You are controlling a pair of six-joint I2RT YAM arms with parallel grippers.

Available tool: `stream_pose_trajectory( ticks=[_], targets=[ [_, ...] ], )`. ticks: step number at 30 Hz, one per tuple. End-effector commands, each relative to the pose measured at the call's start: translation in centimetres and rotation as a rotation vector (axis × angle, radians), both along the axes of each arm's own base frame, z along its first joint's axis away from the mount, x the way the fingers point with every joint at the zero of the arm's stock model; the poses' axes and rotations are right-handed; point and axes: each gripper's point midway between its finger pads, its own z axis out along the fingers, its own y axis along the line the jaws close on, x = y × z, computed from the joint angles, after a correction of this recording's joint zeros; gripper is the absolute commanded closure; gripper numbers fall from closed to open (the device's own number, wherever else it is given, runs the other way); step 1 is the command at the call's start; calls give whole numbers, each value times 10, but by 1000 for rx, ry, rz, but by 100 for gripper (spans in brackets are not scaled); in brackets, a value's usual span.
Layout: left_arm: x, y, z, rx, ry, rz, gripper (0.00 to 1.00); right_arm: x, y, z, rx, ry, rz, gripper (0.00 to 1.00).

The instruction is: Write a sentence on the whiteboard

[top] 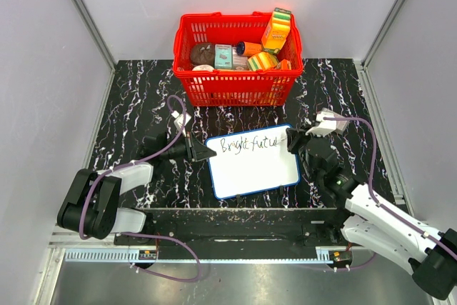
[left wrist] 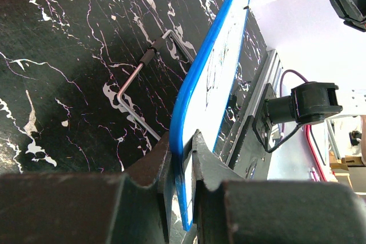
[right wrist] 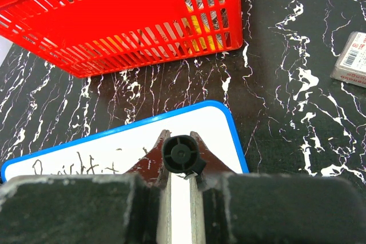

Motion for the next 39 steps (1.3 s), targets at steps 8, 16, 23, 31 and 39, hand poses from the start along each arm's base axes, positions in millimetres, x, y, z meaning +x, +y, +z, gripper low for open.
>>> stream_pose_trajectory(
  ticks=[8, 16, 23, 31, 39],
  targets=[
    [19, 13, -22, 113, -55, 83, 100, 10, -8, 12, -39, -18, -57, 100],
    [19, 13, -22, 112, -55, 82, 100, 16, -8, 21, -52, -38, -75, 100],
    [19, 13, -22, 111, -55, 82, 100, 20, -9, 27, -42, -60, -82, 100],
    [19, 13, -21, 110, -55, 81, 100, 25, -11, 31, -54, -66, -96, 100],
    [19, 13, -22, 110, -55, 81, 100, 27, -15, 33, -61, -70, -107, 100]
  ],
)
